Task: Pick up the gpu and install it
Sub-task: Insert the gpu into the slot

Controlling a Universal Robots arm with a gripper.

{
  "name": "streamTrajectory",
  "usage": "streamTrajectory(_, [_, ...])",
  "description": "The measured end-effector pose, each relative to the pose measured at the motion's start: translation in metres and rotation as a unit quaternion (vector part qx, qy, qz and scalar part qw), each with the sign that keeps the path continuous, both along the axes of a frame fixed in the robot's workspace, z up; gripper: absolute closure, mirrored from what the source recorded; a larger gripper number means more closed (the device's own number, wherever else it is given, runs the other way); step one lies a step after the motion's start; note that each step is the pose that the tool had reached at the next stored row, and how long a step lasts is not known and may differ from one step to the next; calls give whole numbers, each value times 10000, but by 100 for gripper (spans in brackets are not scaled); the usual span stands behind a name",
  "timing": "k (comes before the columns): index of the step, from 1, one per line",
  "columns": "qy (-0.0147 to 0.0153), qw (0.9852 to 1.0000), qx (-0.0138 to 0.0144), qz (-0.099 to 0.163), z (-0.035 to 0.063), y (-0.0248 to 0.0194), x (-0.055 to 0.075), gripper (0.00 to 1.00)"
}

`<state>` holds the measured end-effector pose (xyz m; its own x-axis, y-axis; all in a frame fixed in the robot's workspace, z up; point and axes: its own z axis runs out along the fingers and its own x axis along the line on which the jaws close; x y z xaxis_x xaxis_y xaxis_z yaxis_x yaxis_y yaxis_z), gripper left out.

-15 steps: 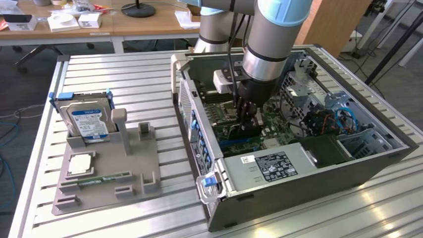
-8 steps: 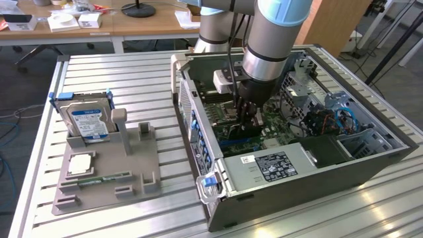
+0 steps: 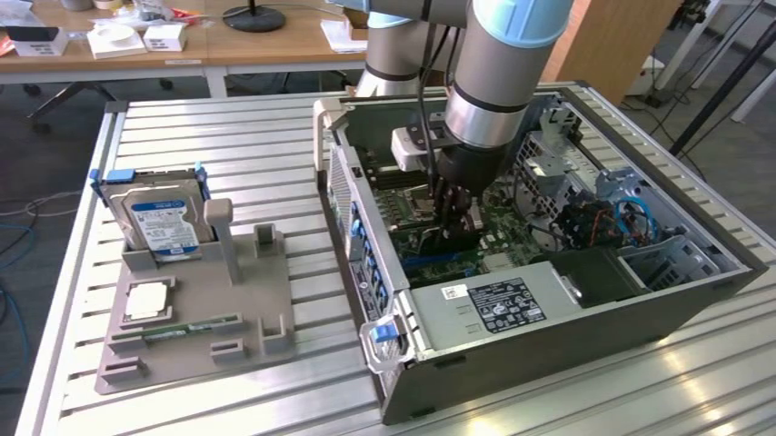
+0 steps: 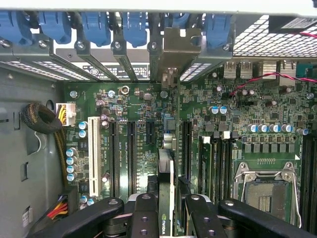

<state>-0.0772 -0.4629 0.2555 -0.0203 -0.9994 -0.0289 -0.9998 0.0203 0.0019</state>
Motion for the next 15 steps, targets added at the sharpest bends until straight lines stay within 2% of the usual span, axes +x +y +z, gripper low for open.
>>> streamTrajectory(15, [-1,10000,0,75,-6,0,0,74])
